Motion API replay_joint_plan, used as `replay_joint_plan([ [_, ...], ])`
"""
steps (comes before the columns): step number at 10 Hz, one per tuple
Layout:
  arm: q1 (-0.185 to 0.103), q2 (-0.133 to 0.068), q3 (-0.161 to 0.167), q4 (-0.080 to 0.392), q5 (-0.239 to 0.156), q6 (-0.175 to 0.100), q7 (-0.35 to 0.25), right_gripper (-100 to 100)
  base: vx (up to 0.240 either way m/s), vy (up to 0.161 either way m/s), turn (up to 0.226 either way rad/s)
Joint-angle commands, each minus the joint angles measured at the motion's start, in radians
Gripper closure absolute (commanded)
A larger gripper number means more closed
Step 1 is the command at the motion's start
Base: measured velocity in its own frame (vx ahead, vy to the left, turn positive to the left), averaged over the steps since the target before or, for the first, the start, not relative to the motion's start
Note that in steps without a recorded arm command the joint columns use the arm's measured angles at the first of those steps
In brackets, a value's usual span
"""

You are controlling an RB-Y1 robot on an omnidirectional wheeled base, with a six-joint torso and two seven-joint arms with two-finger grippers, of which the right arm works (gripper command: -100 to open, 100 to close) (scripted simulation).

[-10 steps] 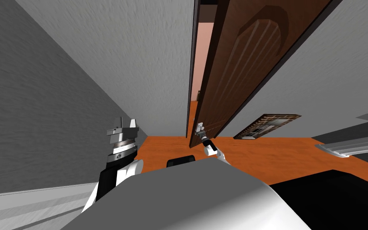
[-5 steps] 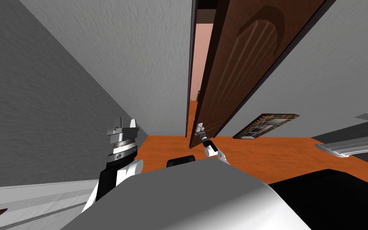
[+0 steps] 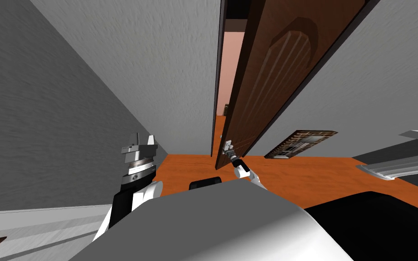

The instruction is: Pull the door open

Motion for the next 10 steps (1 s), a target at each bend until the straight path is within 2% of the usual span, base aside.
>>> replay_joint_plan([
  [1, -0.016, -0.038, -0.022, -0.025, -0.011, 0.016, -0.022, -100, 0.004, 0.019, -0.015],
  [3, -0.016, -0.038, -0.022, -0.025, -0.011, 0.016, -0.022, -100, 0.015, -0.014, -0.026],
  [4, -0.016, -0.064, -0.032, -0.045, -0.022, 0.043, -0.041, -100, 0.013, -0.010, -0.006],
  [5, -0.015, -0.053, -0.029, -0.039, -0.018, 0.035, -0.030, -100, 0.000, 0.000, 0.000],
  [6, -0.015, -0.053, -0.029, -0.039, -0.018, 0.035, -0.030, 100, 0.000, 0.000, 0.000],
  [10, -0.015, -0.053, -0.029, -0.039, -0.018, 0.035, -0.030, 100, 0.000, -0.002, -0.001],
])
